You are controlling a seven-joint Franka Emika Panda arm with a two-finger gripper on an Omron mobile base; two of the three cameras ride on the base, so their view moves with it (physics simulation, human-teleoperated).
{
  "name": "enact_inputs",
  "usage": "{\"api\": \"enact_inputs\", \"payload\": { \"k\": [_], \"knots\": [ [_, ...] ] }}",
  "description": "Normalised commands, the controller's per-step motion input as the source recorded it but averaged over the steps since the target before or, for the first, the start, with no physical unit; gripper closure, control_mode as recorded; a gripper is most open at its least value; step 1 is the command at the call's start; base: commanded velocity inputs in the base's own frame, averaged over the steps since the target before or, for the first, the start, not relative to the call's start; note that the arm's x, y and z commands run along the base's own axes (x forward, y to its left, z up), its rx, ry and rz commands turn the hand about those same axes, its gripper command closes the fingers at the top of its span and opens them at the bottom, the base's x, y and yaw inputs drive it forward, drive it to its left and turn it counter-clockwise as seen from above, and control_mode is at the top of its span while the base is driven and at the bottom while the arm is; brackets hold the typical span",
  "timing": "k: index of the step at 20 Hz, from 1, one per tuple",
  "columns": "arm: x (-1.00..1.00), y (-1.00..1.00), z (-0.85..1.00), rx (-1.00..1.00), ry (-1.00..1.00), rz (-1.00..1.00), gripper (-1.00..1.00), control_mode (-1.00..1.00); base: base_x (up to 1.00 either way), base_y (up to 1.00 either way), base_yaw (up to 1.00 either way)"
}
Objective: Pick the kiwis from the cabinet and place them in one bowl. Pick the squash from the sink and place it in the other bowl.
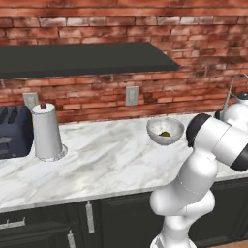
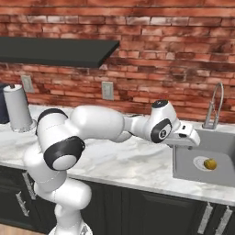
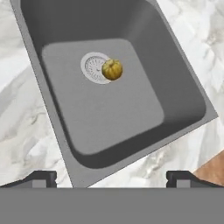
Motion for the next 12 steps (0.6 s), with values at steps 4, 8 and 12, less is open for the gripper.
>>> {"api": "enact_inputs", "payload": {
  "k": [4,8,12],
  "knots": [
    [0.0,0.0,0.0,0.0,0.0,0.0,-1.0,1.0,0.17,-0.76,0.02],
    [0.0,0.0,0.0,0.0,0.0,0.0,-1.0,1.0,0.14,-0.74,0.02],
    [0.0,0.0,0.0,0.0,0.0,0.0,-1.0,1.0,0.14,-0.71,0.02]
  ]
}}
